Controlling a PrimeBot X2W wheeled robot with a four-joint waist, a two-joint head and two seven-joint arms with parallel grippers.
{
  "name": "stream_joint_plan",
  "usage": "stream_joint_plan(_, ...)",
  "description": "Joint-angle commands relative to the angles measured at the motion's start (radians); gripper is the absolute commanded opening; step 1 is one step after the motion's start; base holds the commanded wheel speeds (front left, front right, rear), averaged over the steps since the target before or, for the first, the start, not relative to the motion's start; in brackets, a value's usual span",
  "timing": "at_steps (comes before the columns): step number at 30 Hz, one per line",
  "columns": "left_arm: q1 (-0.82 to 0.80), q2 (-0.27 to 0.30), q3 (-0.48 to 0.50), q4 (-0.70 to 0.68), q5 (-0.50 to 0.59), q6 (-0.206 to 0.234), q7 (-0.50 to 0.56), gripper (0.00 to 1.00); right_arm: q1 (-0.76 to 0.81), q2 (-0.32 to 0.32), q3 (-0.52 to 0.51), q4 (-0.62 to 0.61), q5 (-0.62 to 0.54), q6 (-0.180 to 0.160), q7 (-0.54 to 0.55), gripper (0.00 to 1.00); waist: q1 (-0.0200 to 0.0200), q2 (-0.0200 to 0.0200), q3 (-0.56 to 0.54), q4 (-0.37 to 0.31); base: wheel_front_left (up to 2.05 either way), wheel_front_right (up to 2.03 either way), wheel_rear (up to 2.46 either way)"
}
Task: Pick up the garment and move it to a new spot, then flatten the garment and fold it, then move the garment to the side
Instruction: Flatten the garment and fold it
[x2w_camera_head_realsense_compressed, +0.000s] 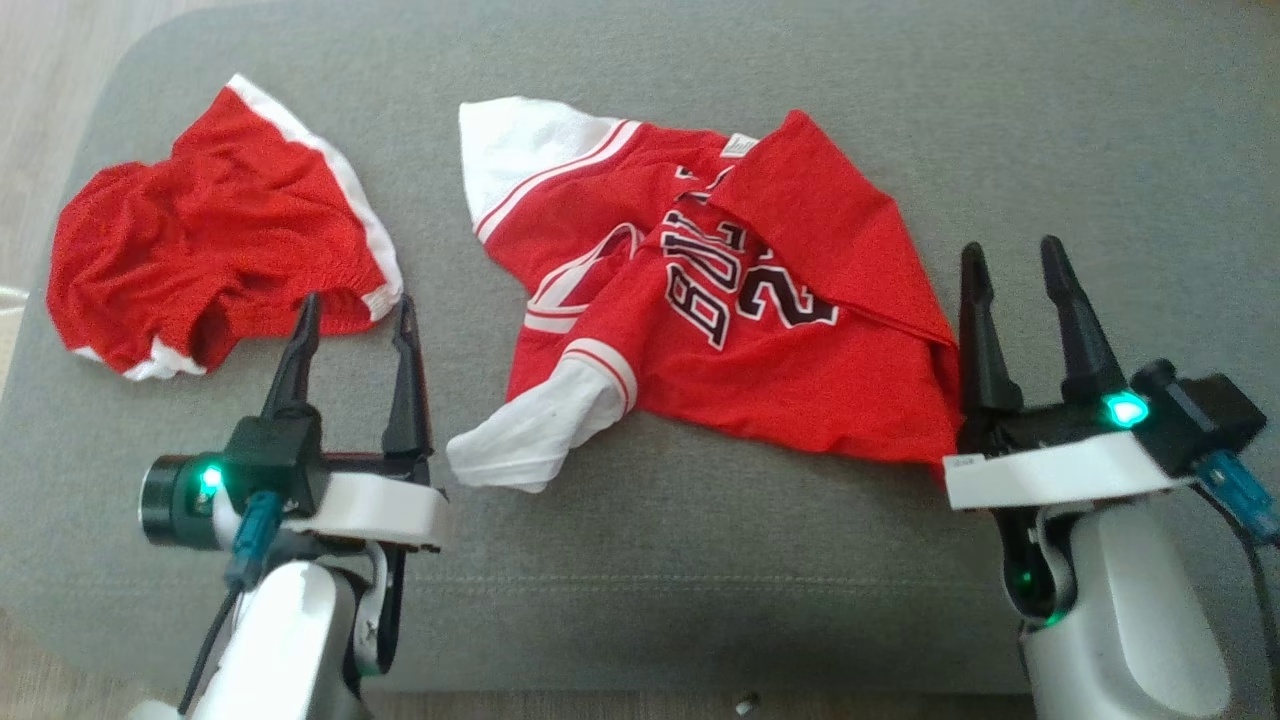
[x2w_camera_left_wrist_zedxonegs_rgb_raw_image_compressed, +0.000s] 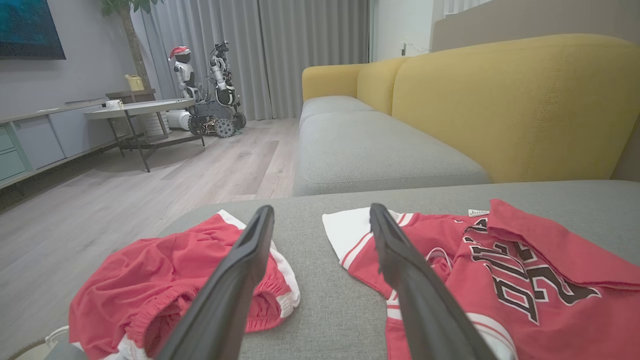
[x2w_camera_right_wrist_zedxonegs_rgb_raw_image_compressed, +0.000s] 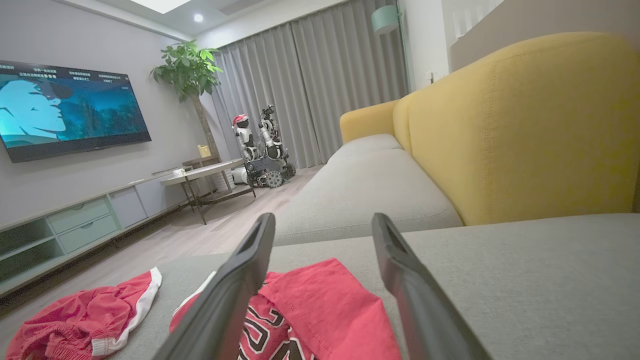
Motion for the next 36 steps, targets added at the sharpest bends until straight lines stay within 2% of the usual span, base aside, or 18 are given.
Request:
stream_joint_plan(1,-0.022,0.002,0.042,-0.043,0.016,-0.009,-0.005,1.0,-0.052,0.002,0.036,-0.022,-0.012,0.007,-0.003,1.0,0.0,0.0,0.013,0.014,0.0,0.0,0.0)
stream_joint_plan(7,-0.041,-0.042,0.039,-0.067,0.036,-0.052,-0.005,1.0,-0.186,-0.002,0.065,0.073,-0.131,0.007,0.07,1.0,0.0,0.0,0.074,0.079,0.0,0.0,0.0)
stream_joint_plan(15,-0.056,-0.079,0.016,-0.046,0.041,-0.075,-0.005,1.0,-0.365,-0.084,0.12,0.277,-0.163,0.007,0.175,1.0,0.0,0.0,0.145,0.151,0.0,0.0,0.0)
stream_joint_plan(24,-0.087,-0.09,-0.012,-0.036,0.037,-0.064,-0.005,1.0,-0.472,-0.145,0.203,0.453,-0.163,0.007,0.193,1.0,0.0,0.0,0.186,0.193,0.0,0.0,0.0)
stream_joint_plan(36,-0.102,-0.091,-0.032,-0.029,0.029,-0.05,-0.005,1.0,-0.531,-0.153,0.2,0.579,-0.195,0.007,0.154,1.0,0.0,0.0,0.207,0.195,0.0,0.0,0.0)
